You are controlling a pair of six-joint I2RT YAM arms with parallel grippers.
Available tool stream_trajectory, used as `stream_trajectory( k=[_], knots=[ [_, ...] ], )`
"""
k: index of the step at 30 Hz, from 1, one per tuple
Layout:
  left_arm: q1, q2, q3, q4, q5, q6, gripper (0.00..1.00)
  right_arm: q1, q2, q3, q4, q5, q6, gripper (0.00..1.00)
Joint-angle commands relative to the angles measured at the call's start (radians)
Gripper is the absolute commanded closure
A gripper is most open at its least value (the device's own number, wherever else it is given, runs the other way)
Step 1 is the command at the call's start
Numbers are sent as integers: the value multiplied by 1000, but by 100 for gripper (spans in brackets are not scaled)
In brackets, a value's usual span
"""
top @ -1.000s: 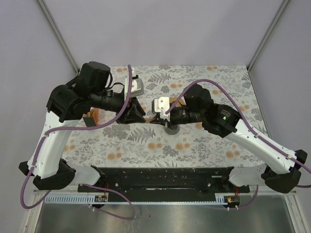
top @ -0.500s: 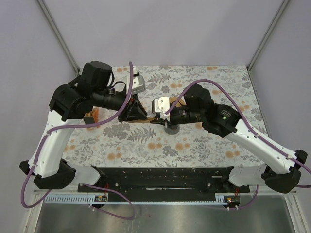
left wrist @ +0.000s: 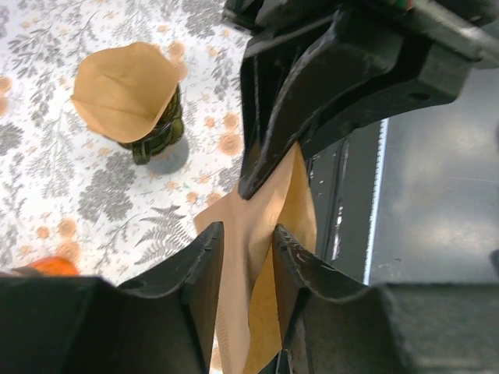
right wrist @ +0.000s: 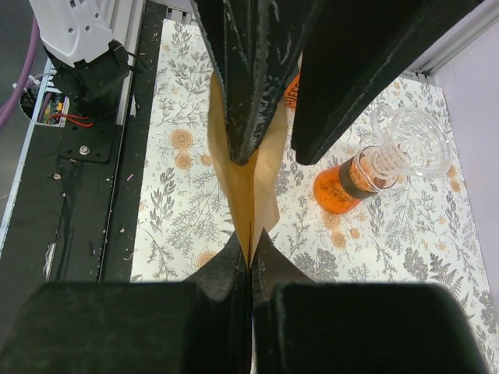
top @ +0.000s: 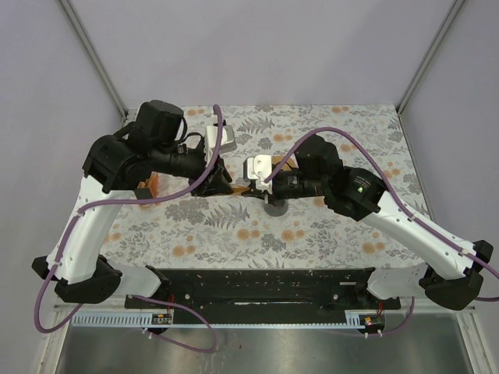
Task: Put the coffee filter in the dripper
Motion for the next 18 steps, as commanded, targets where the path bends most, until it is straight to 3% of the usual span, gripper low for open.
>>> stream_trajectory(
  k=[1,8,10,14,15,17,18],
  knots=[
    [-5,-23,0,0,-124,57,64,11,-27,21,22,27,-8,100],
    [-5,-24,-9,3,-170,75,64,11,-27,17,27,5,-20,100],
    [-5,-21,-17,5,-155,74,73,9,-24,15,28,2,-28,100],
    [-3,-21,-23,3,-124,66,100,11,-21,8,37,18,-45,100],
    [-3,-23,-26,3,-127,65,100,11,-24,-1,48,33,-45,94],
    [-5,-23,-27,16,-164,49,100,11,-36,-20,76,65,-45,59],
    [-5,-26,-29,26,-201,40,100,11,-43,-29,89,85,-45,46]
  ],
)
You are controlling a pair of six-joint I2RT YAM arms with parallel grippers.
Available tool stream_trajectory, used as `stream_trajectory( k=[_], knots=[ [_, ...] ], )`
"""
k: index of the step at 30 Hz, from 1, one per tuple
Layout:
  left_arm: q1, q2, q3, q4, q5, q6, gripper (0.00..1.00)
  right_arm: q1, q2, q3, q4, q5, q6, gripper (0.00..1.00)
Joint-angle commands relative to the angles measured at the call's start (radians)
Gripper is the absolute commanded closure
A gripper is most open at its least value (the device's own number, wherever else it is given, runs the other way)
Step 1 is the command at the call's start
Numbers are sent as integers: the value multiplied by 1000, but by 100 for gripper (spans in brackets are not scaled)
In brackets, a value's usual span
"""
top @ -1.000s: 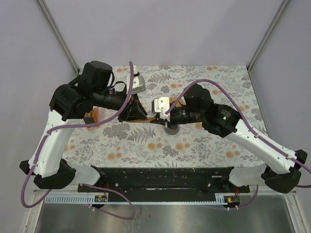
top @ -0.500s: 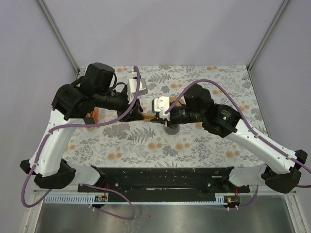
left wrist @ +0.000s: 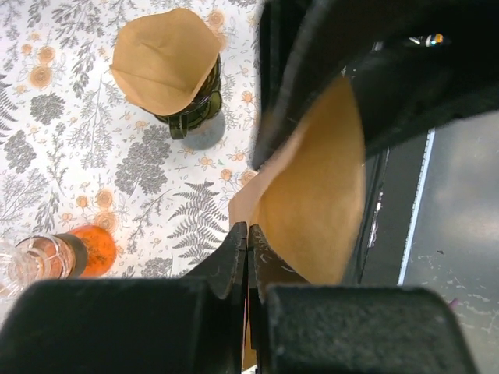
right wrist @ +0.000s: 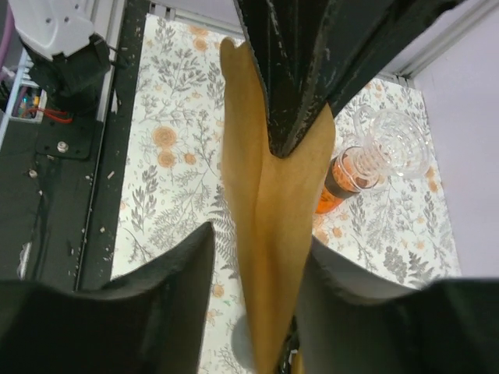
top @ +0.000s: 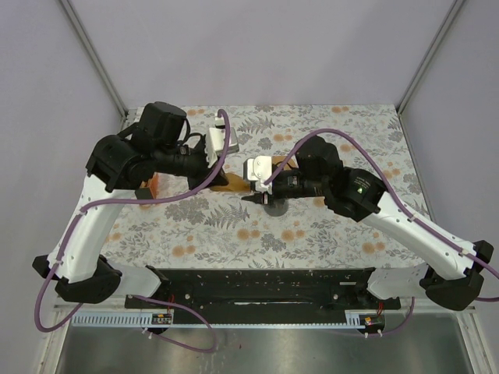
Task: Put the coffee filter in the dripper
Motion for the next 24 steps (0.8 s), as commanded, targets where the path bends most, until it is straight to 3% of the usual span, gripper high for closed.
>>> stream_trajectory(
  k=[1,4,9,14,24],
  knots=[
    [-5,-28,-13,52,-119,-32,100,10,-52,-31,91,83,-22,39],
    [-5,-33,-25,98,-228,-47,100,10,-82,-33,136,129,-28,30],
    [-5,-25,-60,169,-328,-71,100,48,-36,59,122,196,-100,29],
    [-5,-25,-54,175,-313,-85,100,108,35,96,67,172,-223,28],
    [-5,-35,-33,137,-245,-87,100,114,145,170,29,253,-267,29]
  ],
)
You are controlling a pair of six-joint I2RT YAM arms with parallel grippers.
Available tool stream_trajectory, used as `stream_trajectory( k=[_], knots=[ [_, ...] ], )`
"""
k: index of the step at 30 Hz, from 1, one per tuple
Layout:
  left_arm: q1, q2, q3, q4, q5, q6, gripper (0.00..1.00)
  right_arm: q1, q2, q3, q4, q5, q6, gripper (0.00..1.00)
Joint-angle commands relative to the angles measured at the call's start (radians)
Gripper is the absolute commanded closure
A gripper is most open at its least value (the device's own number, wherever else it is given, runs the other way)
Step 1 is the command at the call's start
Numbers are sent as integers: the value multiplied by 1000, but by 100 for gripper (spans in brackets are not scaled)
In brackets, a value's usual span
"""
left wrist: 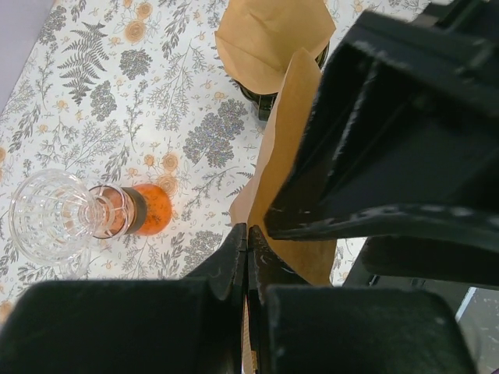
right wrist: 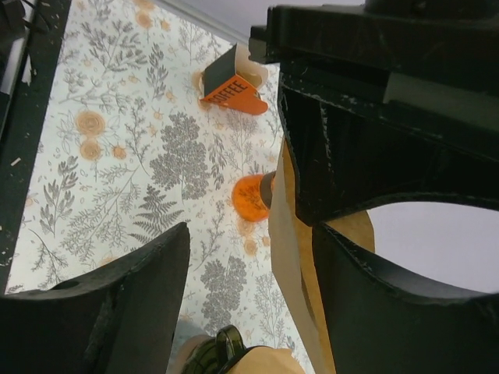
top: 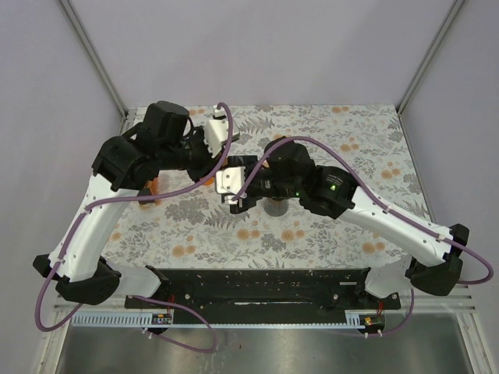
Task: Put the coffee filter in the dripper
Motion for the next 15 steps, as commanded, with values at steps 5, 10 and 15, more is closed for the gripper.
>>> stream_trajectory(
  k=[5,10,15],
  knots=[
    [-4,-18,76,28,23,-38,100,4,62,73,-63,98,-41,51],
    [-2,-12,87,74,-109,-32,100,4,85,80,-110,64,-29,72],
    [-2,-2,87,116,-169,-29,100,4,86,73,-115,38,-18,87]
  ],
)
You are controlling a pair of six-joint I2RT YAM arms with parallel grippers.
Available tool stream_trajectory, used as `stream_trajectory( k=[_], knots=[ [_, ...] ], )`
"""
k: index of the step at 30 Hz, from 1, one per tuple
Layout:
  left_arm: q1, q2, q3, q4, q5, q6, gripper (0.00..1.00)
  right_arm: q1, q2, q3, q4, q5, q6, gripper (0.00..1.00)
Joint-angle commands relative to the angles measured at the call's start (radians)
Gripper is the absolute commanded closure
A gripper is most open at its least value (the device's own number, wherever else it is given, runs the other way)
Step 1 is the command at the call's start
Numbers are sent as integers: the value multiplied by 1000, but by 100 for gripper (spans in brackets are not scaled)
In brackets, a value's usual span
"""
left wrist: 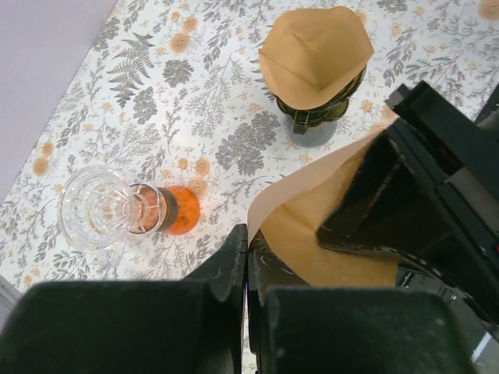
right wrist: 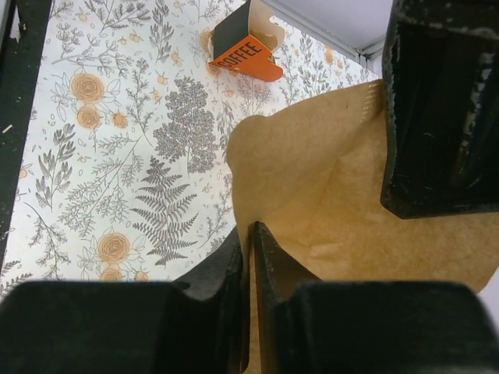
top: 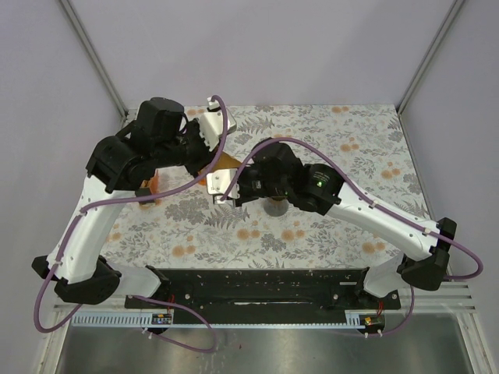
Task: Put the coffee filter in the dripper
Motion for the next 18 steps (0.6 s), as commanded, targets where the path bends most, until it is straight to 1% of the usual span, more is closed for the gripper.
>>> stream_trajectory(
  k=[1,3,4,6,9,11,14,18],
  knots=[
    [-1,-2,35,101,-100,-10,100,4,-1,38,-39,-20,12,89],
    [-1,1,35,103,-106,-12,100,4,-9,26,-29,-14,15,89],
    [-1,1,37,101,-103,-12,100,4,-16,12,-15,-3,18,84],
    [-1,1,40,92,-80,-16,100,4,-35,-23,55,34,17,66],
    [-3,1,41,71,-5,-22,100,4,-35,-39,108,83,8,49],
    [-1,1,46,58,36,-25,100,4,-17,-16,108,113,8,45],
    [-3,-1,47,43,67,-25,100,4,14,9,103,156,-2,43],
    [-1,2,49,38,84,-24,100,4,37,3,134,176,-23,41]
  ],
)
